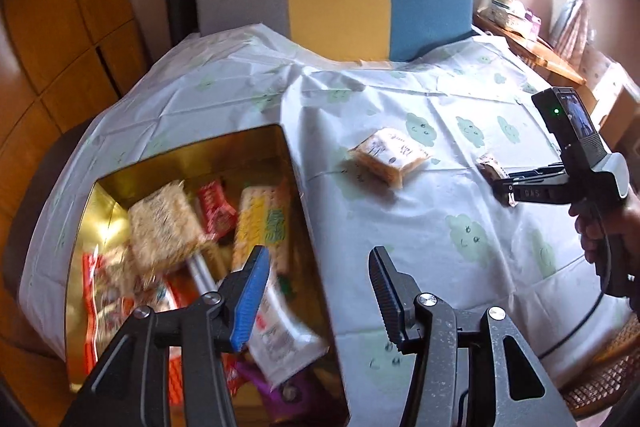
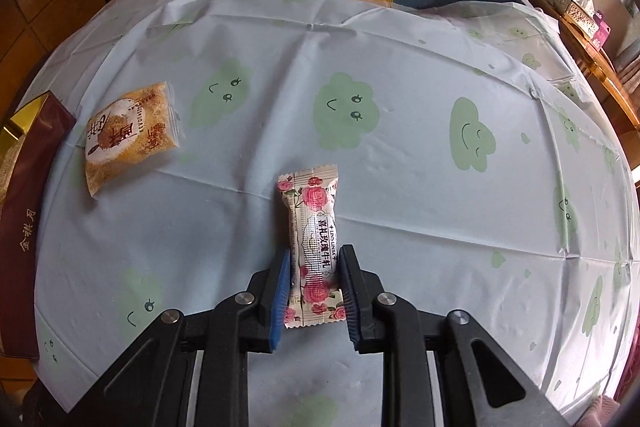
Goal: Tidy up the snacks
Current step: 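Grasp the round pastry bag with the left tool while the right holds the candy bar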
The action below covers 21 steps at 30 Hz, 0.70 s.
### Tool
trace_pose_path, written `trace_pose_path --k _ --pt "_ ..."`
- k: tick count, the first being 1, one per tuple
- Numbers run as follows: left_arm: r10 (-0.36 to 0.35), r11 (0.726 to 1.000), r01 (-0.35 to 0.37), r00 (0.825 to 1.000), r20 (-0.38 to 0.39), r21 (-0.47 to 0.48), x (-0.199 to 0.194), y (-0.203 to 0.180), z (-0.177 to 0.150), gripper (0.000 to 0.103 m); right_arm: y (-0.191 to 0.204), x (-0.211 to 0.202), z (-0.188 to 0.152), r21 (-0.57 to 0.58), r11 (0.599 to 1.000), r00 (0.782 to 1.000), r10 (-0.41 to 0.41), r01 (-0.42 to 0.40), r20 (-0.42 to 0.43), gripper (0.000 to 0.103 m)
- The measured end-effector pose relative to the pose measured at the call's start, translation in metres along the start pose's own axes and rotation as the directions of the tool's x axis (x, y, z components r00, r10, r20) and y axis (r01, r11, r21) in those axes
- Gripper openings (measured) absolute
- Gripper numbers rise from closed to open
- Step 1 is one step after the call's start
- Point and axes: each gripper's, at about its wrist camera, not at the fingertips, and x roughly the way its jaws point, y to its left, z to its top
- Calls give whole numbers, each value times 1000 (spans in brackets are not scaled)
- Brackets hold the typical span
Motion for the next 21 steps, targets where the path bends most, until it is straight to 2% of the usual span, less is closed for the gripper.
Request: trace_pose_path --k 4,6,11,13,21 --pt "-37 994 40 999 -37 102 24 -18 29 63 0 0 2 -1 1000 1000 7 -7 -27 27" --pt "-42 988 50 998 -55 148 38 -29 42 70 1 1 2 1 1000 999 7 -7 -32 27" --pt "-58 962 84 993 -106 260 73 -56 71 77 0 3 6 4 1000 999 5 -5 -47 27" --pt "-61 948 96 990 -124 304 88 -65 79 84 0 4 8 4 1000 999 6 -6 -51 27" --pt "-15 918 105 973 -231 383 156 -83 101 84 -1 7 13 -8 1000 998 6 -7 -64 27"
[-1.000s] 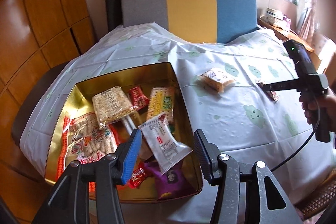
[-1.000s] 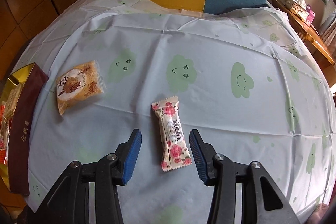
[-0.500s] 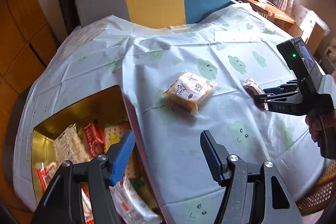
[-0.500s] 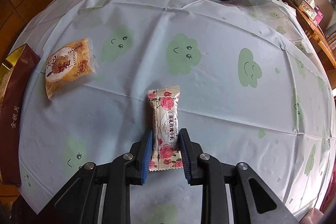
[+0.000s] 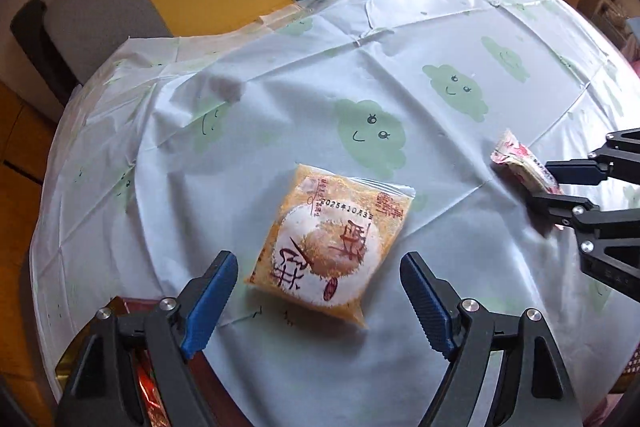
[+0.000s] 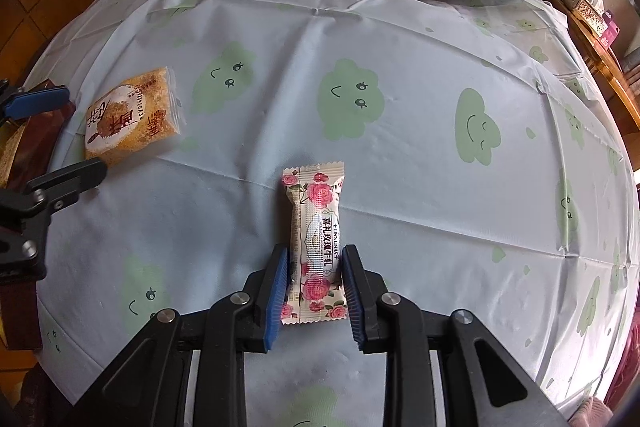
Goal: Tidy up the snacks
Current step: 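Grasp the round pastry bag with the left tool while the right holds the candy bar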
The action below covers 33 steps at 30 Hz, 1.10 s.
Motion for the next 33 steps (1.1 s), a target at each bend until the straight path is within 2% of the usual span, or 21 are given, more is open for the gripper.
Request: trace_pose_path --k 5,7,9,13,16,19,24,30,33 --pt "-35 999 34 999 -32 -36 19 5 9 84 3 1 1 -6 1000 1000 -5 5 -5 30" --pt "-49 998 48 998 -27 -37 19 2 10 77 4 2 1 -7 1000 1000 -6 6 -6 30" --pt "-65 997 64 998 -26 -33 15 -3 9 61 5 2 2 -10 1000 1000 -9 9 -7 30" --pt "7 1000 -7 1000 7 -14 7 -20 0 61 9 1 0 -30 999 1000 -24 24 1 30" --pt "-3 999 3 1000 -4 -41 7 -23 1 61 13 1 -3 -42 999 999 -31 32 8 30" --pt "34 997 -34 999 -10 -71 4 -25 0 61 14 0 -5 -47 998 999 -30 31 16 30" --pt "51 992 -48 998 25 -119 -11 -27 -13 61 18 -2 -11 -70 997 998 -39 41 42 30" --pt "13 966 10 996 85 -258 -37 -35 -50 61 24 -6 -15 -90 994 997 -61 65 53 33" --pt "-5 960 32 995 96 -278 -39 -43 -68 61 24 -8 -17 -90 994 997 -52 57 53 33"
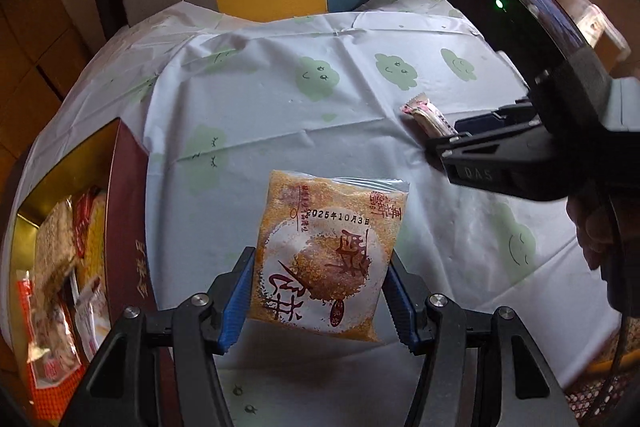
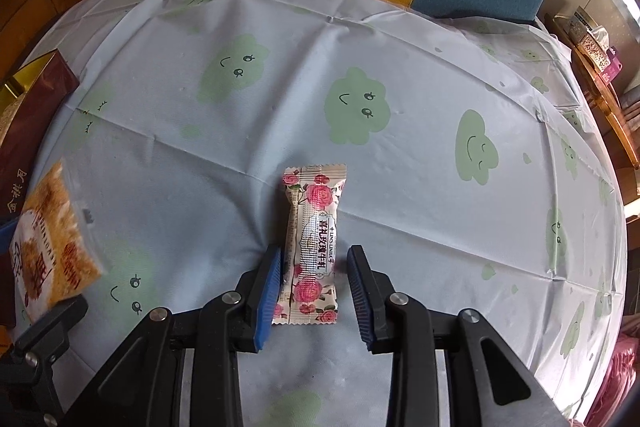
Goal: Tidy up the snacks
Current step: 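Carry the pastry bag over the tin with the left tool while the right holds the candy bar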
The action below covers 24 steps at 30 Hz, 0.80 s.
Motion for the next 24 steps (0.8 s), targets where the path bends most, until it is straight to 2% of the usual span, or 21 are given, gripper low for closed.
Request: trace_pose_path --k 6,14,24 --pt "-18 999 17 999 -29 -32 14 -1 -19 61 -4 -1 -4 4 1000 1000 13 -13 6 33" --pt "-12 999 13 1000 23 -42 18 -1 -27 61 -15 4 -3 22 999 1000 25 -25 12 33" --pt "-17 999 20 999 49 -50 16 0 -29 61 2 2 -2 -27 1000 1000 -14 14 12 34"
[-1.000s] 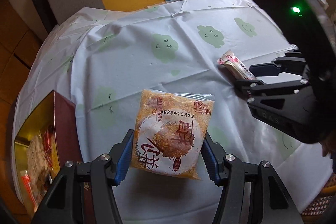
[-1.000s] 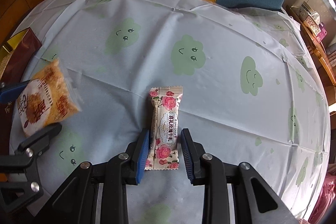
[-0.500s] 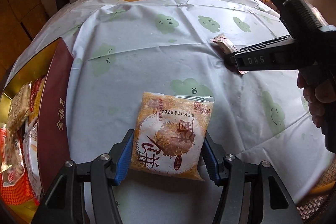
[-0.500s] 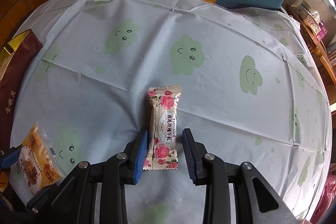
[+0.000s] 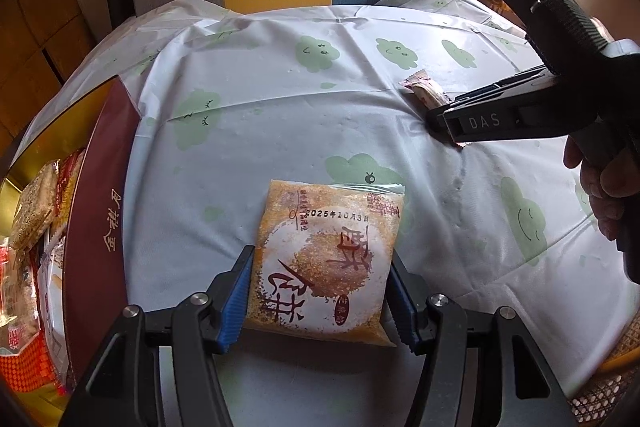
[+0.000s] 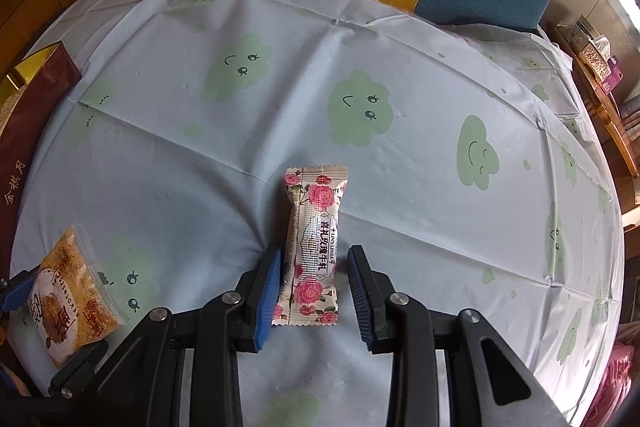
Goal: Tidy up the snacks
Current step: 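Carry the pastry bag over the tin with the left tool while the right holds the candy bar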
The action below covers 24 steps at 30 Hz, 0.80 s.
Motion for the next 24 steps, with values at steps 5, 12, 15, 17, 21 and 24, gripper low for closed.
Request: trace_pose_path --k 5,12,15,17,21,24 --pt "2 1000 -2 999 33 6 -2 0 -4 61 3 -1 -2 -16 1000 1000 -6 7 14 31" --pt "7 1000 -7 999 45 2 -3 -1 -5 61 10 -2 -3 -34 999 1000 -8 8 24 27" --pt "2 1000 -2 999 43 -1 -3 -1 -5 61 8 -2 -3 -29 1000 1000 -2 2 23 27" --pt "-1 1000 1 999 37 1 -3 0 -4 61 8 -2 -2 -26 1000 1000 -2 2 22 27" --pt "-9 1000 9 1000 29 3 -2 1 -2 61 4 0 -2 -26 1000 1000 -2 3 28 27" --pt "5 1000 -6 999 33 18 -2 -2 -2 61 6 0 -3 -36 999 999 -8 9 35 26"
